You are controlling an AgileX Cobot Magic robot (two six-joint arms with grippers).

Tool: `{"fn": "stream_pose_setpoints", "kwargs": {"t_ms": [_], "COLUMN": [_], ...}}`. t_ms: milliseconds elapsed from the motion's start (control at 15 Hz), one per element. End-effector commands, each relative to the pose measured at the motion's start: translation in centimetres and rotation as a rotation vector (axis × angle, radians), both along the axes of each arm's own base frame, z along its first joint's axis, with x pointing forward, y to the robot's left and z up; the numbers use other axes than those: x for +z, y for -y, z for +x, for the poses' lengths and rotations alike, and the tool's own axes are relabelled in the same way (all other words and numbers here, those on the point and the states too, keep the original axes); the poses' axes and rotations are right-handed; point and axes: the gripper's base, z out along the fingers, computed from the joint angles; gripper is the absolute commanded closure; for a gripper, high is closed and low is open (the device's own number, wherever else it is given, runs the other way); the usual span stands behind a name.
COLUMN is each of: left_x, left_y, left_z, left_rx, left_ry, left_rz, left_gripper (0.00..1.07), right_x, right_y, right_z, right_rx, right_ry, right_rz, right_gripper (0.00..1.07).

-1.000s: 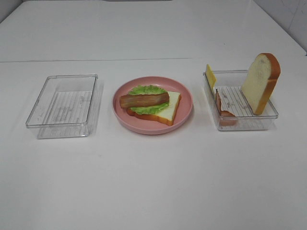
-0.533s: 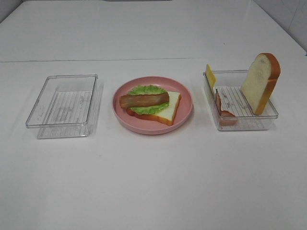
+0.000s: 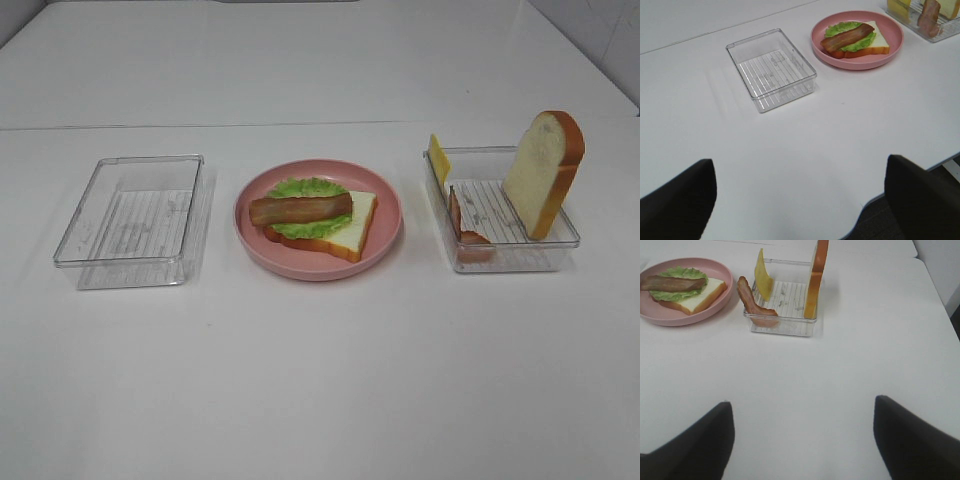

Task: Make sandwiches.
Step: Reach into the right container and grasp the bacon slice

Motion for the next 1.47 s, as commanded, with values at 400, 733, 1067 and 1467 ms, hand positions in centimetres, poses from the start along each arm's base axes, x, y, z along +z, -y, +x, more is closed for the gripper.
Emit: {"fn": "stream_pose_setpoints", "kwargs": {"t_ms": [400,733,1067,1467], "left_x": [-0.1,-0.1,-0.1,-0.1], "left_y": [0.0,0.0,0.0,0.0], "left_z": [-0.2,-0.2,-0.2,-0.2], "left_rx": [0.0,0.0,0.0,0.0], "left_ry": [0.02,0.02,0.02,0.02], "left_rz": [-0.024,-0.024,-0.024,-0.024], "left_gripper": [0.2,0.2,0.21,0.21], "right_x": [2.3,3.9,4.5,2.7], "right_y": [-0.5,-0.9,-2.0,-3.2], "right_z": [2.3,10.5,19.1,28.4], "right_rx": [0.022,0.014,0.053,0.152], "right_ry": [0.046,-0.225,-0.467,-0.672], "right_rz": [0.067,0.106,0.185,0.228], "right_gripper": [0.34,0.34,0.34,0.34]}}
